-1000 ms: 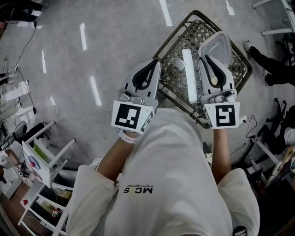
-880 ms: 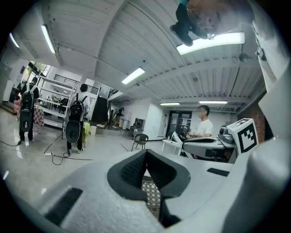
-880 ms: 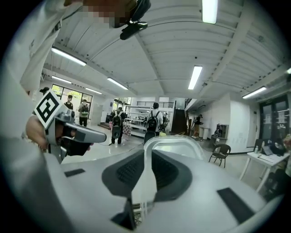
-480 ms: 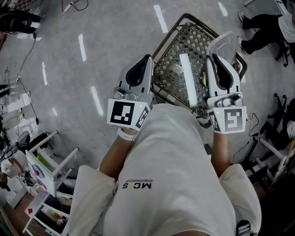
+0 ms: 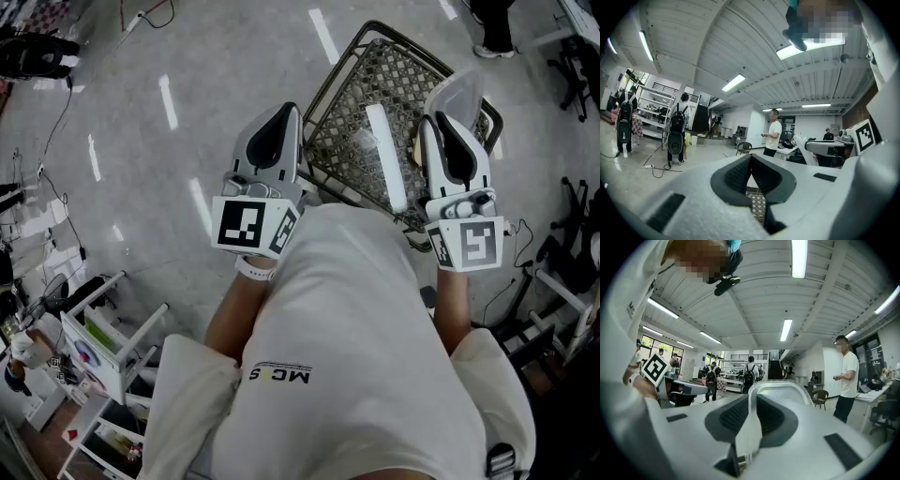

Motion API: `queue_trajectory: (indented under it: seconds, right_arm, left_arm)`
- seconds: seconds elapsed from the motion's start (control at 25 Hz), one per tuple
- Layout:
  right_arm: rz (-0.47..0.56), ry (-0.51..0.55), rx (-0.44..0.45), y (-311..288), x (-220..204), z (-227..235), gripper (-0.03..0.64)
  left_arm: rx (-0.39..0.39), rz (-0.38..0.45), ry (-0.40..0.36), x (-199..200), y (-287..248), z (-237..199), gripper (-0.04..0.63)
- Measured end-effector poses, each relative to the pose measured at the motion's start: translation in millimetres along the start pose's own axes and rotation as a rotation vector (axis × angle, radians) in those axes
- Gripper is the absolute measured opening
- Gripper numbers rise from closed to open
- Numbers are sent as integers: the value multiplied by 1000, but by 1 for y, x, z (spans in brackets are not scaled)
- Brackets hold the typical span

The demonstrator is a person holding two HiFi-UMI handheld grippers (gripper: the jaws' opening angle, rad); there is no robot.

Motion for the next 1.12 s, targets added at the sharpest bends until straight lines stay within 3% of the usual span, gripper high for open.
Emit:
queue_trajectory:
  seconds: [1.12]
  right_arm:
    - [-9,-28,3,11,-4,-30,71]
  left_arm:
    - [6,7,1,2,26,-5,23]
Point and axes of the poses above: the fingertips, and each gripper's own axes: y backward along the fingers, z to its right, x out of its top, the point moved 4 cm from there along y, backward along the fingers, and after that the axes turned 3 degrees about z, right-handed, at the moved point
